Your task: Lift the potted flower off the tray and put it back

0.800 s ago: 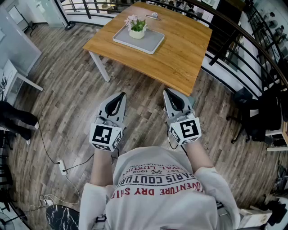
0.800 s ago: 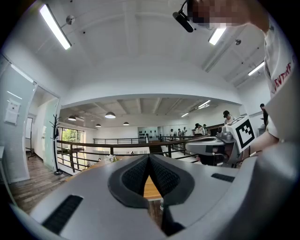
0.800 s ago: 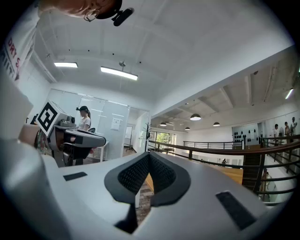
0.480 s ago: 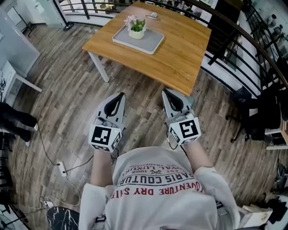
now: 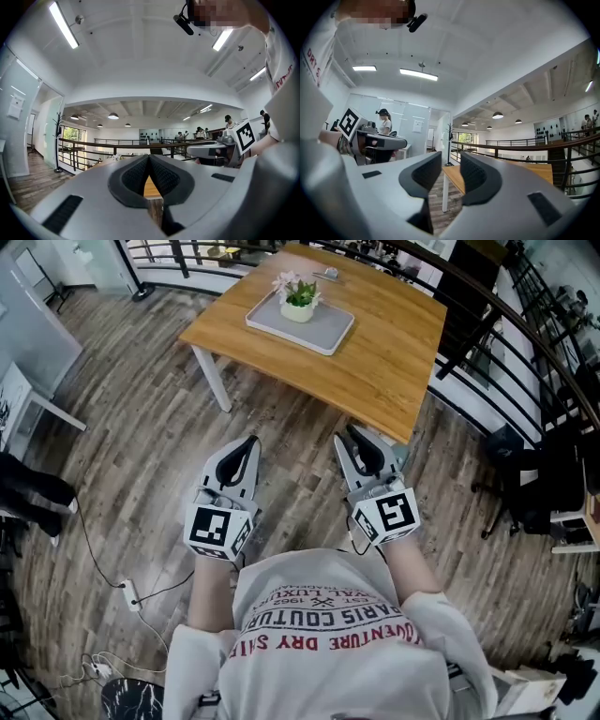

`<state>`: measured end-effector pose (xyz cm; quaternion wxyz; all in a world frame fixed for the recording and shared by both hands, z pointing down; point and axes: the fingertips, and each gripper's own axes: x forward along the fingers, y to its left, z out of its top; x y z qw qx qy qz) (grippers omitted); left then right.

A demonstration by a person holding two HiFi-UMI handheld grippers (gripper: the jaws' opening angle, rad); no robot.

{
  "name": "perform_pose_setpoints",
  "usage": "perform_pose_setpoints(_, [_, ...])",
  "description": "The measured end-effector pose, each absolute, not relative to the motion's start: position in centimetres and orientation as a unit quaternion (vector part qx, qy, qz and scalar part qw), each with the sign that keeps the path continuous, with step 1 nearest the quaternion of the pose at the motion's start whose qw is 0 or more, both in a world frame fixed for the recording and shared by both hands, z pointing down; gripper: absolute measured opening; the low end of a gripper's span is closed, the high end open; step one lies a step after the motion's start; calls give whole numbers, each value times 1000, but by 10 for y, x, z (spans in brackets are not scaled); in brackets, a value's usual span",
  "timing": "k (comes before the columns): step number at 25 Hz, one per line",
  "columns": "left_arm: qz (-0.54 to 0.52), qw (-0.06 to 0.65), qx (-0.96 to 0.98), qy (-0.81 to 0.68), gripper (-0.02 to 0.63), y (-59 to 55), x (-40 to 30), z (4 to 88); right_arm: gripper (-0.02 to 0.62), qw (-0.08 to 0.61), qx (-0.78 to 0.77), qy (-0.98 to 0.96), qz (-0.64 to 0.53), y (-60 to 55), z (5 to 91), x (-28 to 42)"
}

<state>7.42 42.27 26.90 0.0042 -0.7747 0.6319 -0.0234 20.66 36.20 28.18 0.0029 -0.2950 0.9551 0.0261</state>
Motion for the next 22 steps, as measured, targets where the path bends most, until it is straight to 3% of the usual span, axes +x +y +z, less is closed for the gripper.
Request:
perform_pose_setpoints(2, [-20,2,-773,634,12,426,63,270,237,4,-298,954,26,362,282,196])
perform_pose_setpoints(6, [-18,-4,-771,637,12,427,46,275,341,7,-304,952,23,358,283,176])
perform_pose_setpoints(13, [-16,-6,-759,651,12,407,15,285,414,11,-304,952,24,321,291,141])
perform_pose_setpoints(22, [-40,-16,-737,674,12,313,-40,301,436,24,-261,965,1,215,310,79])
